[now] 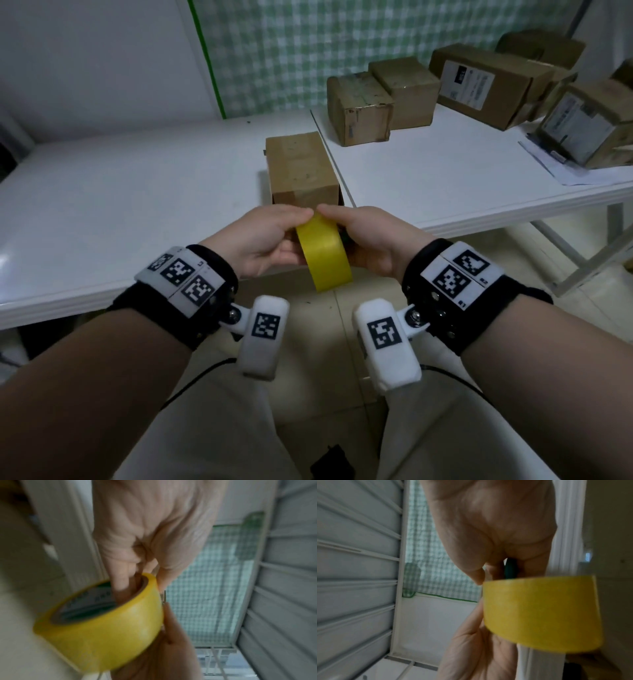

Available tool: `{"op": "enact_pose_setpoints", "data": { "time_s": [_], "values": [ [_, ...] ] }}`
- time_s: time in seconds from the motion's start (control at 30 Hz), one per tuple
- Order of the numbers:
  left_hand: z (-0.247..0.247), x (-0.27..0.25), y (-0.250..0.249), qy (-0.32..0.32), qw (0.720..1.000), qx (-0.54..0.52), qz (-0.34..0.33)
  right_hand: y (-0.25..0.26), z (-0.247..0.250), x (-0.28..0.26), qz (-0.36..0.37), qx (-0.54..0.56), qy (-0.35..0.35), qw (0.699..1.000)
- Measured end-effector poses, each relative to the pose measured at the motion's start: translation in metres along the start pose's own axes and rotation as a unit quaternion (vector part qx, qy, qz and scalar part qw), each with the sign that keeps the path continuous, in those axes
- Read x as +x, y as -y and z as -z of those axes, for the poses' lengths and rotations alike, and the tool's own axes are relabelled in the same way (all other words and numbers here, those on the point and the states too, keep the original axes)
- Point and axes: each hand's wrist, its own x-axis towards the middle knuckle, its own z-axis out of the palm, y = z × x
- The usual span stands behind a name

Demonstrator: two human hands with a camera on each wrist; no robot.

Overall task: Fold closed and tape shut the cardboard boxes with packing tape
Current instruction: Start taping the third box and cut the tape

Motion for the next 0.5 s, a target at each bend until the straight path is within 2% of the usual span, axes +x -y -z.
{"op": "enact_pose_setpoints", "data": {
  "time_s": [0.1,0.2,0.3,0.4,0.5],
  "values": [
    [-0.002,0.002,0.003,-0.010,0.995,-0.096,0.009,0.003,0.008,-0.004,0.038,-0.051,-0.032,0.997],
    [-0.002,0.003,0.004,-0.026,0.994,-0.101,0.021,0.013,0.020,-0.008,0.099,-0.112,-0.042,0.988],
    [0.000,0.005,0.008,-0.037,0.994,-0.097,0.045,0.024,0.023,-0.011,0.149,-0.142,-0.015,0.978],
    [0.001,0.006,0.012,-0.055,0.992,-0.107,0.041,0.034,0.016,-0.012,0.153,-0.209,0.015,0.966],
    [-0.001,0.005,0.015,-0.058,0.991,-0.119,0.033,0.040,0.008,-0.007,0.152,-0.315,-0.006,0.937]
  ]
}}
